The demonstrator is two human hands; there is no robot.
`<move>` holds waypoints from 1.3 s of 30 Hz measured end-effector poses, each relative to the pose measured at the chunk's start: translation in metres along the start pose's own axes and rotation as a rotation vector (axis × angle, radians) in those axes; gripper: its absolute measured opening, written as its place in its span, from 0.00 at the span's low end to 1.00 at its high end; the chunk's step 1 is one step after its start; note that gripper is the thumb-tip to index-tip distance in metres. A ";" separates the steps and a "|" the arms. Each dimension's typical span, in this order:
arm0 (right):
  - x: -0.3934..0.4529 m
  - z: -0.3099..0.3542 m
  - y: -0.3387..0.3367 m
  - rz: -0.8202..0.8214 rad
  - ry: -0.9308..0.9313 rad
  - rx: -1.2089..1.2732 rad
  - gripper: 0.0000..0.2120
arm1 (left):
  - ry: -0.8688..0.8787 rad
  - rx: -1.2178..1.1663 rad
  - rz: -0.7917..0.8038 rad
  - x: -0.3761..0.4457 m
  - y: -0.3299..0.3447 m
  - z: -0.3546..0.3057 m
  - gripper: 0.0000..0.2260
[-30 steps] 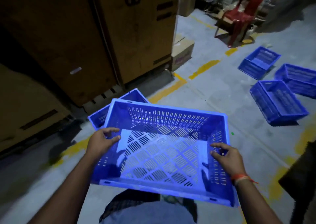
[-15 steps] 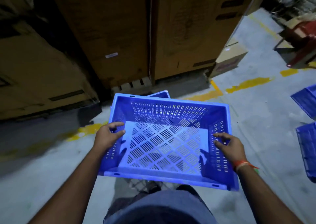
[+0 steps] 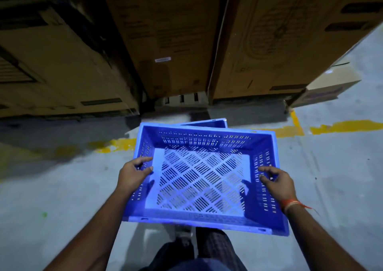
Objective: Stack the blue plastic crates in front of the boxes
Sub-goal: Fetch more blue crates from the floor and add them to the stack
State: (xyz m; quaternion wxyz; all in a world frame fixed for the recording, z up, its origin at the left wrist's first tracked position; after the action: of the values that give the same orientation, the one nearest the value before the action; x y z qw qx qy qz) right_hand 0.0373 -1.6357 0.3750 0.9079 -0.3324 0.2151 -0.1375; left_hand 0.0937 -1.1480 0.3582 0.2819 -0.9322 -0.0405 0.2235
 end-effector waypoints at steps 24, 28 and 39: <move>0.255 -0.003 0.184 0.130 -0.139 -0.286 0.12 | -0.043 0.301 -0.168 0.208 0.057 0.093 0.18; 0.254 -0.004 0.187 0.075 -0.150 -0.348 0.10 | -0.034 0.325 -0.215 0.208 0.058 0.088 0.16; 0.256 0.001 0.188 0.035 -0.250 -0.465 0.09 | -0.032 0.316 -0.252 0.211 0.057 0.085 0.11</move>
State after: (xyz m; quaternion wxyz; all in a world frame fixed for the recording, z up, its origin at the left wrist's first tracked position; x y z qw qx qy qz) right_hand 0.2808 -1.5961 0.1742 0.8288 -0.5429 0.1327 -0.0263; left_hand 0.2428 -1.1103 0.1812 0.4498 -0.8601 -0.1256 0.2051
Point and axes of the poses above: each hand's wrist, its own x-axis towards the middle knuckle, its own y-axis out of the palm, z = x × y, the point moved 4 cm from there along x, towards the middle knuckle, and after that the axes turned 3 degrees about -z, right-handed, at the moved point
